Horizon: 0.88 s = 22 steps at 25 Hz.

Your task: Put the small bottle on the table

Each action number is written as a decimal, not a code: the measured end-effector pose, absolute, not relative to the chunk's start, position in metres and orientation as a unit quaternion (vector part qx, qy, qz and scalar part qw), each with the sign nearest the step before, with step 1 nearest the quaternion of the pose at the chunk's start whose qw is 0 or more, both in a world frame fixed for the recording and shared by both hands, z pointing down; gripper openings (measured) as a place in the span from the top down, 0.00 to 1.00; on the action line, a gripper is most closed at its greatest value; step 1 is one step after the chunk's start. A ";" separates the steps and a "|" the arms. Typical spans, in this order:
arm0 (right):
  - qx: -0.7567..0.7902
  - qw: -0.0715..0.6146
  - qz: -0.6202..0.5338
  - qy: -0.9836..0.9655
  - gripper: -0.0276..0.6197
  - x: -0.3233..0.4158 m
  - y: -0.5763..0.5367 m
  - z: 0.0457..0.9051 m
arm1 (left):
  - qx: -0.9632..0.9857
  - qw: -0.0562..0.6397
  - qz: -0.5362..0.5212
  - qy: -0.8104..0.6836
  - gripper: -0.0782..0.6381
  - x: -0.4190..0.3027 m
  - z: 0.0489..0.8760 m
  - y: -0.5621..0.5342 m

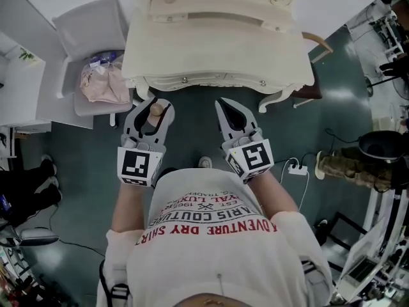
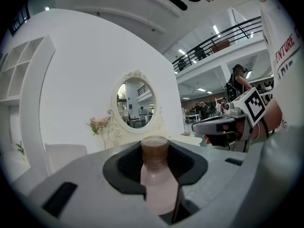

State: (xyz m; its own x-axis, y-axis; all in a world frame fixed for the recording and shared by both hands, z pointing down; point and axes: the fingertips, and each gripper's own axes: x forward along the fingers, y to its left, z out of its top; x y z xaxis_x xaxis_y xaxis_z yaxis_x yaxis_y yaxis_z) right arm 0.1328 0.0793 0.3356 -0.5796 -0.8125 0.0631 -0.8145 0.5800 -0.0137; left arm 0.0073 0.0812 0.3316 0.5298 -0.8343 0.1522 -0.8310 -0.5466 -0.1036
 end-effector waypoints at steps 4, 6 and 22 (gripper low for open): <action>0.450 0.026 0.023 -0.893 0.96 0.155 0.040 0.337 | -0.870 0.003 -0.097 0.483 0.70 0.030 0.336 0.046; 0.453 0.028 0.030 -0.891 0.96 0.161 0.021 0.341 | -0.869 -0.003 -0.099 0.485 0.70 0.034 0.339 0.028; 0.490 0.045 0.051 -0.869 0.96 0.132 -0.159 0.375 | -0.889 -0.018 -0.117 0.442 0.70 0.014 0.386 -0.165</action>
State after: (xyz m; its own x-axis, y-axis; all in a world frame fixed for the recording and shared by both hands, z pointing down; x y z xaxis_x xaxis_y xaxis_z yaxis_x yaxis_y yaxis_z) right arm 0.1324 -0.1590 0.3753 -0.5157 -0.8472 0.1276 -0.8563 0.5145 -0.0449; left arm 0.0141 -0.1648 0.3864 0.5816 -0.7819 0.2245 -0.7904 -0.6084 -0.0715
